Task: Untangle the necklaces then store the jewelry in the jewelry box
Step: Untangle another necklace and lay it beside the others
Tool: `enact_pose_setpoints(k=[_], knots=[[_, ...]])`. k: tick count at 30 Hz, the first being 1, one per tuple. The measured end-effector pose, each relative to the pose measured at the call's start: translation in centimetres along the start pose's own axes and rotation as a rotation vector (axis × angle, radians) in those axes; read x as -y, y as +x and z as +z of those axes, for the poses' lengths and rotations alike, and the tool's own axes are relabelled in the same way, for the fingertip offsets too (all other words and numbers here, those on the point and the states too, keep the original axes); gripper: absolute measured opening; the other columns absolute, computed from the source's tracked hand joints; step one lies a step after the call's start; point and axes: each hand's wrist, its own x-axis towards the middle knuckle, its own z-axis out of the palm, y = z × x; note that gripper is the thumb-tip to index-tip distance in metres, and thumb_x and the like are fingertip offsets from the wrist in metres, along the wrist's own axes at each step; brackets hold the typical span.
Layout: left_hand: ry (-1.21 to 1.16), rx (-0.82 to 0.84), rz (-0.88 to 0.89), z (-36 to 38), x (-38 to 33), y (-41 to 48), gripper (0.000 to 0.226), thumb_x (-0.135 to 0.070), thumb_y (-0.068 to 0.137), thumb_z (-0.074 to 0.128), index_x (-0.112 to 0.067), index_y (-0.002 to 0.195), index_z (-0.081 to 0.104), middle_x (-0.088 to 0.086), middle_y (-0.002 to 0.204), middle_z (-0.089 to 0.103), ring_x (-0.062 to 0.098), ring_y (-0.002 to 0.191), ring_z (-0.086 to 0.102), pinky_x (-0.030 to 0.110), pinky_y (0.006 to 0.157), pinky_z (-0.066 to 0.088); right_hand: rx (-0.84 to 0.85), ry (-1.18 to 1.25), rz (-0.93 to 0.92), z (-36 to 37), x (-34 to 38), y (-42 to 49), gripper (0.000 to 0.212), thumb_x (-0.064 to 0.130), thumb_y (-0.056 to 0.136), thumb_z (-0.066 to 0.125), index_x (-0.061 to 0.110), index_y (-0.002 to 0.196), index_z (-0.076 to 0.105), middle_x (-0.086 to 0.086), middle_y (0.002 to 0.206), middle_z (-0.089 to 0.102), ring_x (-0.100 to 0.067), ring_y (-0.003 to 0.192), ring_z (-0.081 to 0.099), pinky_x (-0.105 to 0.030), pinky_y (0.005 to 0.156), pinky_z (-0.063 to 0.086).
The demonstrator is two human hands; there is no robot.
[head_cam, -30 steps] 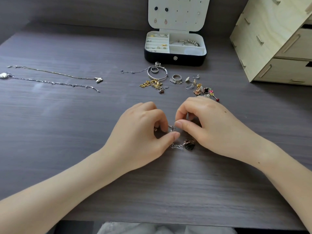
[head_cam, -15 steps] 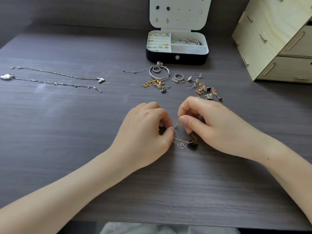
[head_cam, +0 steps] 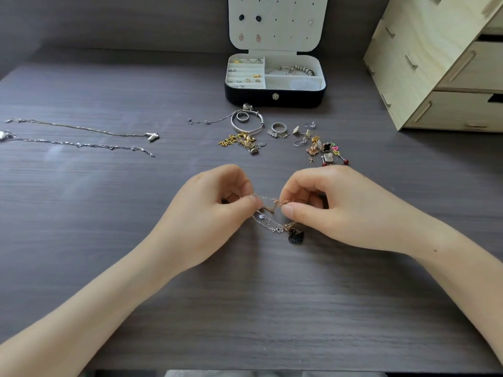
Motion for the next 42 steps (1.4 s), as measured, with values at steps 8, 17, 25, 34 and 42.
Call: enact_pose_setpoints(k=[8, 17, 25, 34, 42], knots=[[0.006, -0.055, -0.010, 0.4, -0.5, 0.5, 0.014, -0.032, 0.065, 0.059, -0.018, 0.065, 0.055, 0.001, 0.076, 0.071, 0.027, 0.075, 0.063, 0.047, 0.077, 0.050, 0.017, 0.063, 0.006, 0.0, 0.1, 0.0, 0.009, 0.017, 0.088, 0.060, 0.022, 0.083, 0.066, 0.008, 0.066, 0.062, -0.001, 0.056, 0.049, -0.012, 0.056, 0.037], [-0.130, 0.009, -0.087, 0.2, -1.1, 1.1, 0.025, -0.038, 0.046, 0.061, -0.018, 0.058, 0.054, 0.001, 0.061, 0.067, 0.024, 0.069, 0.063, 0.032, 0.069, 0.045, -0.026, 0.075, 0.022, 0.4, -0.1, 0.2, 0.014, 0.015, 0.087, 0.059, 0.027, 0.079, 0.063, 0.007, 0.059, 0.054, -0.004, 0.050, 0.043, -0.016, 0.049, 0.032], [-0.204, 0.095, -0.205, 0.0, -2.1, 2.1, 0.002, -0.020, 0.056, 0.048, -0.019, 0.055, 0.049, -0.002, 0.063, 0.070, 0.011, 0.054, 0.047, 0.021, 0.053, 0.034, -0.041, 0.154, 0.001, 0.0, 0.1, 0.0, 0.012, 0.019, 0.088, 0.060, 0.025, 0.078, 0.065, 0.002, 0.058, 0.053, -0.005, 0.050, 0.040, -0.020, 0.050, 0.032], [-0.186, 0.124, -0.207, 0.0, -2.0, 2.7, 0.004, -0.021, 0.054, 0.054, -0.021, 0.052, 0.051, -0.001, 0.055, 0.055, 0.016, 0.055, 0.035, 0.026, 0.057, 0.029, -0.033, 0.173, 0.012, -0.1, -0.1, 0.1, 0.009, 0.019, 0.086, 0.063, 0.023, 0.079, 0.068, 0.009, 0.050, 0.049, -0.005, 0.046, 0.040, -0.013, 0.047, 0.030], [-0.216, 0.132, -0.134, 0.0, -1.1, 2.3, 0.011, -0.023, 0.061, 0.060, -0.018, 0.070, 0.064, -0.005, 0.061, 0.056, 0.011, 0.061, 0.050, 0.022, 0.058, 0.040, -0.037, 0.233, 0.021, -0.1, -0.3, 0.1, 0.008, 0.025, 0.086, 0.064, 0.023, 0.081, 0.070, 0.004, 0.053, 0.054, -0.004, 0.048, 0.043, -0.018, 0.049, 0.036]])
